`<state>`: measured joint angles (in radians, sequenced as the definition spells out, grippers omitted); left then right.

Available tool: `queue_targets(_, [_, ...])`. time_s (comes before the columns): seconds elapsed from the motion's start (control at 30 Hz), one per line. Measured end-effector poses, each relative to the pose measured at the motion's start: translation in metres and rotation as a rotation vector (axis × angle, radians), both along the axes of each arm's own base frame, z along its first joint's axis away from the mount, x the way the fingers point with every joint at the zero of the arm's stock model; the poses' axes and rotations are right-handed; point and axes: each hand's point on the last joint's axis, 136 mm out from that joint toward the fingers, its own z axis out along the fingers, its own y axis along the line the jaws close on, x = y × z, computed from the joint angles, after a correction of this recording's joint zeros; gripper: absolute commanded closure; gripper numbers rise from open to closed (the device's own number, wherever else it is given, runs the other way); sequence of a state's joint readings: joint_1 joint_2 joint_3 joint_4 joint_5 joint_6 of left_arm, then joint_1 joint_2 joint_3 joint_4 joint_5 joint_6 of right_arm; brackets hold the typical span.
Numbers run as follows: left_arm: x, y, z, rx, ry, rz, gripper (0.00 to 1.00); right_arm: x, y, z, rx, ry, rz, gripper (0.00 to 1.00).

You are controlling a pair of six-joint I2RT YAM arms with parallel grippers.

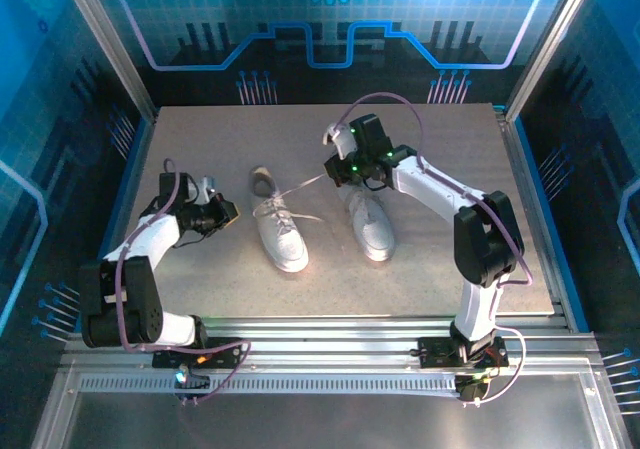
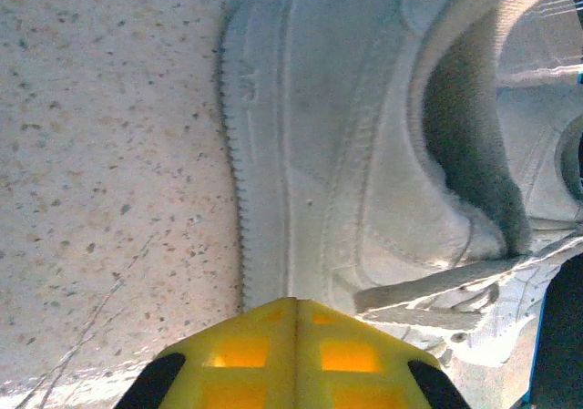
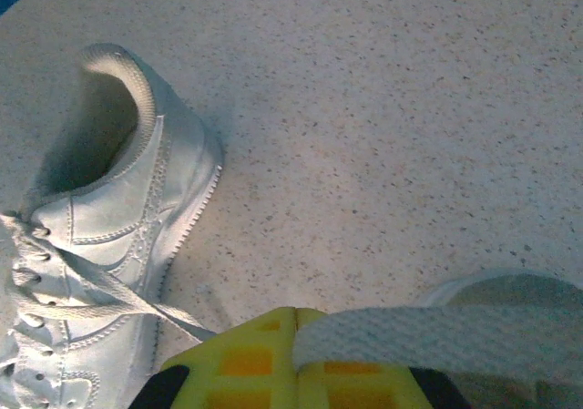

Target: Tie the shoes

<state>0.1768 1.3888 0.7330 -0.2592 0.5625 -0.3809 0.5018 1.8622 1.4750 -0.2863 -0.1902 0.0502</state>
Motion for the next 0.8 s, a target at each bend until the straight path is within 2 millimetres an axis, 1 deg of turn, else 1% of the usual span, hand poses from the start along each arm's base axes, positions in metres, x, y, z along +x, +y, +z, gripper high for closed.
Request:
queue_targets(0.1, [-0.001,0.001,0.0,0.003,0.0,-0.001,1.0,0.002,0.001,-0.003,0.001,0.003,0.011,1.0])
queue_targets(0.13, [-0.001,0.001,-0.001,0.004,-0.002,-0.002,1.0,0.001,0.003,-0.004,0.009,0.01,0.028,0.98])
queue_targets(0.17, [-0.001,0.001,0.0,0.007,-0.006,-0.006,1.0,0.0,0.007,-0.004,0.021,0.02,0.047,0.9])
queue_targets(0.2, [-0.001,0.001,0.0,0.009,-0.009,-0.007,0.94,0.001,0.011,-0.004,0.03,0.025,0.063,0.8])
queue_targets(0.23, [-0.001,0.001,0.002,0.01,-0.015,-0.008,0.86,0.001,0.014,-0.005,0.036,0.029,0.078,0.64])
queue_targets(0.27, [-0.001,0.001,0.004,0.014,-0.025,-0.011,0.8,0.002,0.017,-0.006,0.041,0.036,0.085,0.55])
queue_targets(0.33, [-0.002,0.001,0.01,0.022,-0.044,-0.016,0.72,0.003,0.019,-0.009,0.043,0.045,0.092,0.46])
queue_targets(0.37, [-0.003,0.001,0.014,0.028,-0.056,-0.023,0.69,0.002,0.019,-0.011,0.043,0.055,0.093,0.44])
queue_targets(0.43, [-0.006,0.0,0.019,0.036,-0.069,-0.031,0.66,0.0,0.017,-0.016,0.037,0.081,0.088,0.42])
queue_targets(0.6, [-0.016,-0.002,0.037,0.058,-0.103,-0.052,0.62,-0.006,0.006,-0.026,-0.001,0.135,0.057,0.41])
queue_targets(0.7, [-0.022,-0.003,0.048,0.071,-0.134,-0.06,0.61,-0.017,-0.012,-0.032,-0.058,0.162,0.008,0.39])
queue_targets(0.8, [-0.027,-0.005,0.054,0.076,-0.146,-0.068,0.6,-0.036,-0.037,-0.034,-0.122,0.191,-0.059,0.34])
